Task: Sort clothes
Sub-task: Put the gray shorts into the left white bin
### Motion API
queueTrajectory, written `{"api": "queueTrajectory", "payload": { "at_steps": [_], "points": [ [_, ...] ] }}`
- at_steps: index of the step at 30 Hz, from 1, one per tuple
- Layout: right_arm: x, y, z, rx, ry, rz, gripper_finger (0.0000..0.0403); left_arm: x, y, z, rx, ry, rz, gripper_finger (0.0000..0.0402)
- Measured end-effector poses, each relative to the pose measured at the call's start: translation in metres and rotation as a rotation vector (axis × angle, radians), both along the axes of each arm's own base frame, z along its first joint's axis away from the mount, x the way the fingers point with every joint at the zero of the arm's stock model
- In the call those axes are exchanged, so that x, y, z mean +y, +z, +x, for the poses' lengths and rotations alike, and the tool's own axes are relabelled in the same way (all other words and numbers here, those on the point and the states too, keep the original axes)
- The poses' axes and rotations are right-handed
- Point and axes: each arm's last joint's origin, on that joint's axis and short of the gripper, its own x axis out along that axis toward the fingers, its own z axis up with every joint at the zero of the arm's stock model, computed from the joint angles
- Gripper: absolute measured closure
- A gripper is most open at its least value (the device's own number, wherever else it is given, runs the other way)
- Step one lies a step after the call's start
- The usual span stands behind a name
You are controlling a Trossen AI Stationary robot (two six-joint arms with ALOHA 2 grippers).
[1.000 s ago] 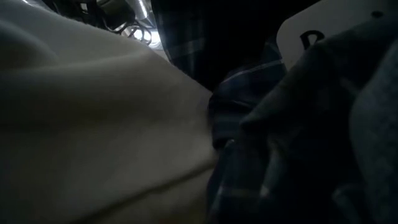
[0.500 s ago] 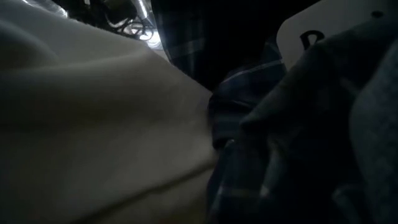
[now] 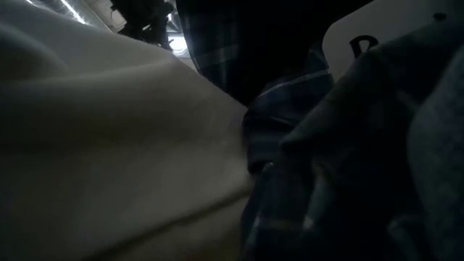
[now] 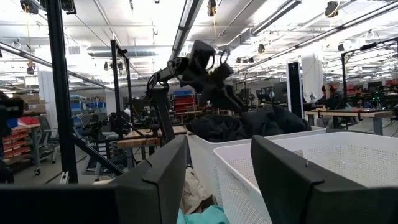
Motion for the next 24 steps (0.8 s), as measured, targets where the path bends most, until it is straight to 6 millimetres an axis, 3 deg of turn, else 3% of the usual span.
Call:
{"api": "queueTrajectory", "payload": {
  "at_steps": [5, 9, 13, 20, 24],
  "points": [
    [0.0, 0.0, 0.0, -0.002, 0.0, 0.003, 0.0221, 0.003, 0.001, 0.015, -0.026, -0.044, 0.085, 0.0201],
    [0.0, 0.0, 0.0, -0.003, 0.001, 0.004, 0.0221, 0.02, -0.012, 0.021, 0.1, 0.105, 0.141, 0.0201],
    [0.0, 0.0, 0.0, -0.001, 0.001, 0.003, 0.0221, 0.04, -0.045, 0.027, 0.239, 0.178, 0.068, 0.0201],
    [0.0, 0.0, 0.0, -0.001, 0.002, 0.002, 0.0221, 0.062, -0.122, 0.033, 0.405, 0.123, -0.175, 0.0201],
    [0.0, 0.0, 0.0, 0.0, 0.001, -0.002, 0.0221, 0.066, -0.141, 0.036, 0.443, 0.113, -0.216, 0.0201]
  ]
}}
